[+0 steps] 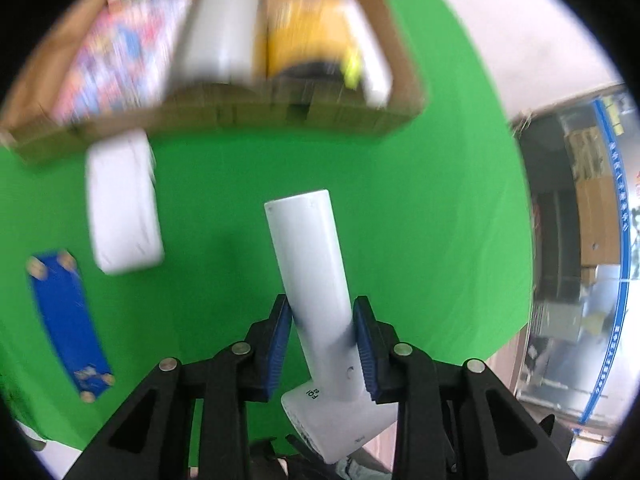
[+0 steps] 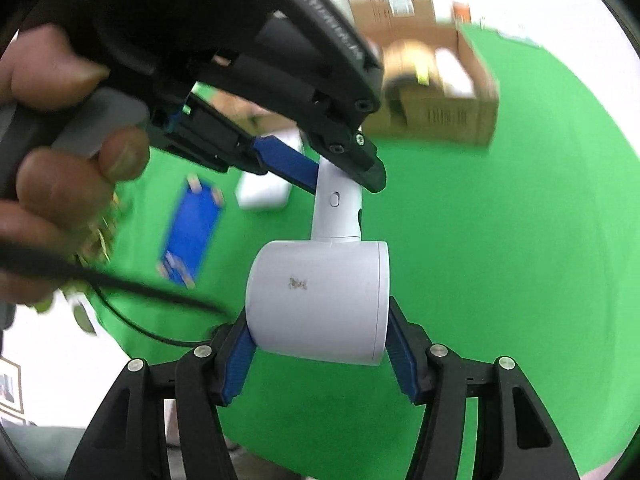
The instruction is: Organize rigid objects
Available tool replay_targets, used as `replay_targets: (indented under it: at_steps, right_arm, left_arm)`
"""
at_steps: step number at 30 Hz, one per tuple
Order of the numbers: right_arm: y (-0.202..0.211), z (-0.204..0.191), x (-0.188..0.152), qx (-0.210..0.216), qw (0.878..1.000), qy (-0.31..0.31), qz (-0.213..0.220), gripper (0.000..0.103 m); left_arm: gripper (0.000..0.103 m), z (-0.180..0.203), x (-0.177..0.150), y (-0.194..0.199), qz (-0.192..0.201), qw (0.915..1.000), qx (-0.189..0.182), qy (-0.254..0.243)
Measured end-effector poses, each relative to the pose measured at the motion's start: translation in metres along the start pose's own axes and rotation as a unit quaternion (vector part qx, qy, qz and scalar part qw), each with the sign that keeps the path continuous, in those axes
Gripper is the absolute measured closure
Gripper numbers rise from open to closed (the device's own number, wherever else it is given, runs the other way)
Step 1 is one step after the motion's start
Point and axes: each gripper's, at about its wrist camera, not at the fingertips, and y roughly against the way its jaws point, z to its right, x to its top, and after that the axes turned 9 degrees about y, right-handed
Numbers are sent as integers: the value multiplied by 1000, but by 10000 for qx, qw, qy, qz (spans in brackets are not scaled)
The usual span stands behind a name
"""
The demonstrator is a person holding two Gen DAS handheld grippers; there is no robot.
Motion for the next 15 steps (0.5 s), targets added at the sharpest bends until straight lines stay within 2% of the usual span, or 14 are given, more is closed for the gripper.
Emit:
replay_targets:
  at_steps: [4, 8, 11, 15]
  right_arm:
    - [45, 1, 49, -70, 9974, 139, 698, 46]
    - [85, -1, 92, -81, 9919, 230, 1243, 46]
    - [109, -8, 118, -116, 9876, 401, 1516, 46]
    - [133, -20, 149, -256, 9824, 700, 1711, 46]
  left_arm:
    - [72, 27, 18, 76, 709, 9969, -195, -294]
    - [72, 57, 30, 140, 1350, 9885, -315, -601]
    - [72, 69, 35, 183, 1790, 9805, -419, -693]
    - [72, 69, 31, 218, 2123, 9726, -570, -760]
